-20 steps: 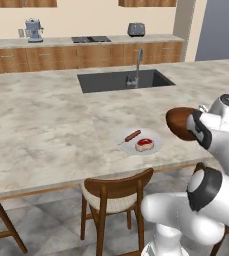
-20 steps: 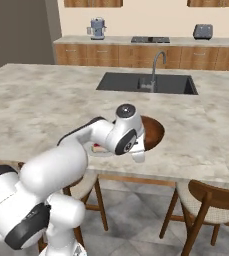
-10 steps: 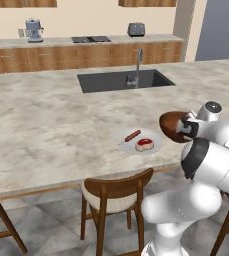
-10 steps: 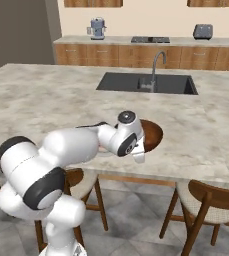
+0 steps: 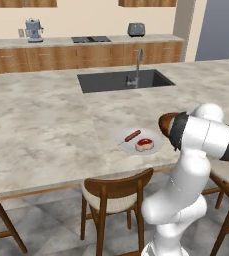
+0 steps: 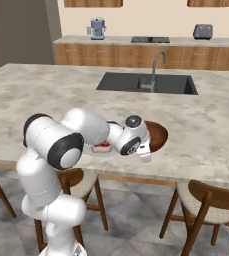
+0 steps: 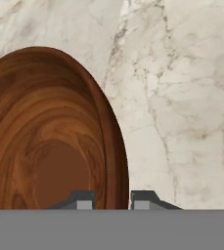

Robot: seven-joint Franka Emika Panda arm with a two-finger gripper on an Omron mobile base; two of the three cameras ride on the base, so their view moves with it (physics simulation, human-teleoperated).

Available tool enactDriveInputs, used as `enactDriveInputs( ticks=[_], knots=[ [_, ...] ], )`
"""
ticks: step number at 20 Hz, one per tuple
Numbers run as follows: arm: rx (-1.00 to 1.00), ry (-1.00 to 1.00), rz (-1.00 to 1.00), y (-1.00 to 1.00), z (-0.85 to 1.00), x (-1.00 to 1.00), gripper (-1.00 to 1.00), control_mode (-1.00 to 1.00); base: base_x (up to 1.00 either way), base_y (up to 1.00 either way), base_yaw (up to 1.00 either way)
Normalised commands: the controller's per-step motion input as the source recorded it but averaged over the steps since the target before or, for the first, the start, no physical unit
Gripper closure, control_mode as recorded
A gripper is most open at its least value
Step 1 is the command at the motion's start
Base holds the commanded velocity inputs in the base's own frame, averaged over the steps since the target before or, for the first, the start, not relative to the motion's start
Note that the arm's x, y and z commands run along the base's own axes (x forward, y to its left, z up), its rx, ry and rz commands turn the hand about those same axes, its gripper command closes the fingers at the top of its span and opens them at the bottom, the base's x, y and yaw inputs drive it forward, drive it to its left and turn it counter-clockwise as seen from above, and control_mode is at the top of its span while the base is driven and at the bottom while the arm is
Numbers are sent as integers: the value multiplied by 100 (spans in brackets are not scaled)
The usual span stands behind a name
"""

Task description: Take the smaller bowl and place it next to the appetizer plate on the dining counter , and place the larger bowl next to the plate with cooked food.

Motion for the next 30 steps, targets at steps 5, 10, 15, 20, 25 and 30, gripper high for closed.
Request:
enactDriveInputs(
  ticks=[5, 10, 15, 20, 25, 30],
  knots=[
    [0, 2, 0, -4, -25, 41, 100, -100, 0, 0, 0],
    [0, 0, 0, -11, -1, 4, -100, -100, 0, 0, 0],
    [0, -8, 1, -5, 79, -39, -100, -100, 0, 0, 0],
    [-4, -8, 16, 17, 70, -80, -100, -100, 0, 0, 0],
    [-11, -1, 19, 33, 98, -79, -100, -100, 0, 0, 0],
    [-17, 0, 17, 65, 100, -81, -100, -100, 0, 0, 0]
  ],
)
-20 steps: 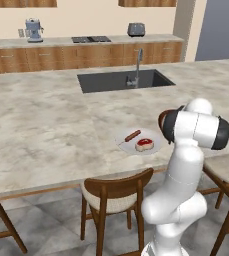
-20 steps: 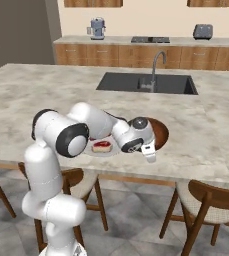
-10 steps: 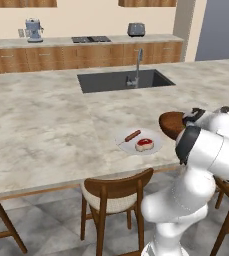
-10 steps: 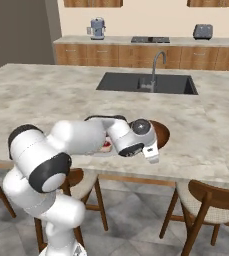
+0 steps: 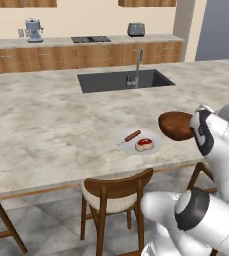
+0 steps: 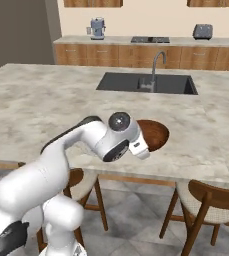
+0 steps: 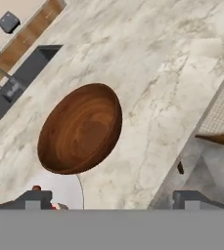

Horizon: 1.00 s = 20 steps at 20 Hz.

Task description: Take the smaller bowl and place it next to the appetizer plate on the dining counter , and place the larger bowl next to the plate with cooked food.

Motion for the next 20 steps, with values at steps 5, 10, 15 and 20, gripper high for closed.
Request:
enactDriveInputs(
  ticks=[5, 10, 15, 20],
  knots=[
    [-28, 0, 15, 100, 71, -98, -100, -100, 0, 0, 0],
    [-31, -2, 18, 100, 65, -100, -100, -100, 0, 0, 0],
    [-21, -9, 24, 73, 71, -100, -100, -100, 0, 0, 0],
    [-9, -4, 43, 55, 24, -76, -100, -100, 0, 0, 0]
  ],
)
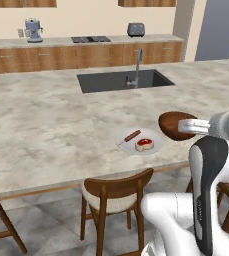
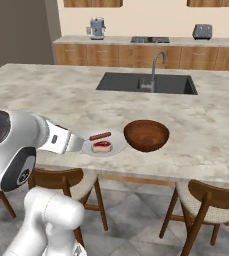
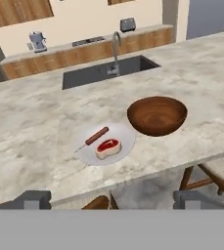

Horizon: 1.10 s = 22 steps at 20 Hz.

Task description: Take the smaller bowl and place it next to the appetizer plate on the dining counter , and place the larger bowl next to the plate with cooked food.

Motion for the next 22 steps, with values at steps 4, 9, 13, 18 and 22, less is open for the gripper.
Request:
enactDriveInputs(
  ticks=[4, 9, 13, 18, 22],
  knots=[
    [-8, 6, 45, 70, -6, 6, -100, -100, 0, 0, 0],
    [-8, 9, 7, 29, -11, 14, -100, 100, 0, 15, -1],
    [0, 0, 0, 0, 0, 0, -100, 100, -36, -47, -2],
    [0, 0, 0, 0, 0, 0, -100, 100, -42, -100, -15],
    [0, 0, 0, 0, 0, 0, -100, 100, 2, -100, -43]
  ],
)
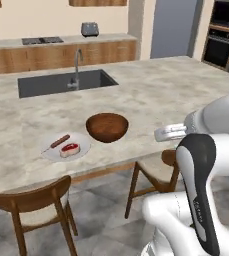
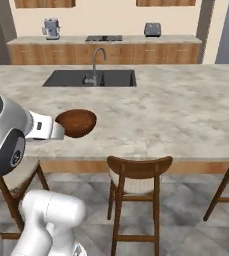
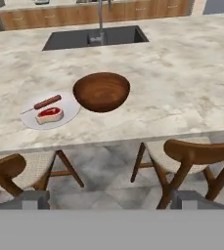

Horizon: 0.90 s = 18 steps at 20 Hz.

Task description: Take the smaller bowl and place it next to the appetizer plate on the dining counter , and place the larger bowl next to the plate with cooked food.

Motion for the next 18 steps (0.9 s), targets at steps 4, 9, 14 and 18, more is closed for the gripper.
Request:
enactDriveInputs(
  ticks=[4, 9, 14, 18],
  knots=[
    [0, 0, 0, 0, 0, 0, -100, 100, 5, -100, -51],
    [0, 0, 0, 0, 0, 0, -100, 100, 1, -100, -49],
    [0, 0, 0, 0, 0, 0, -100, 100, 0, -100, -47],
    [0, 0, 0, 0, 0, 0, -100, 100, 0, -99, -45]
  ],
)
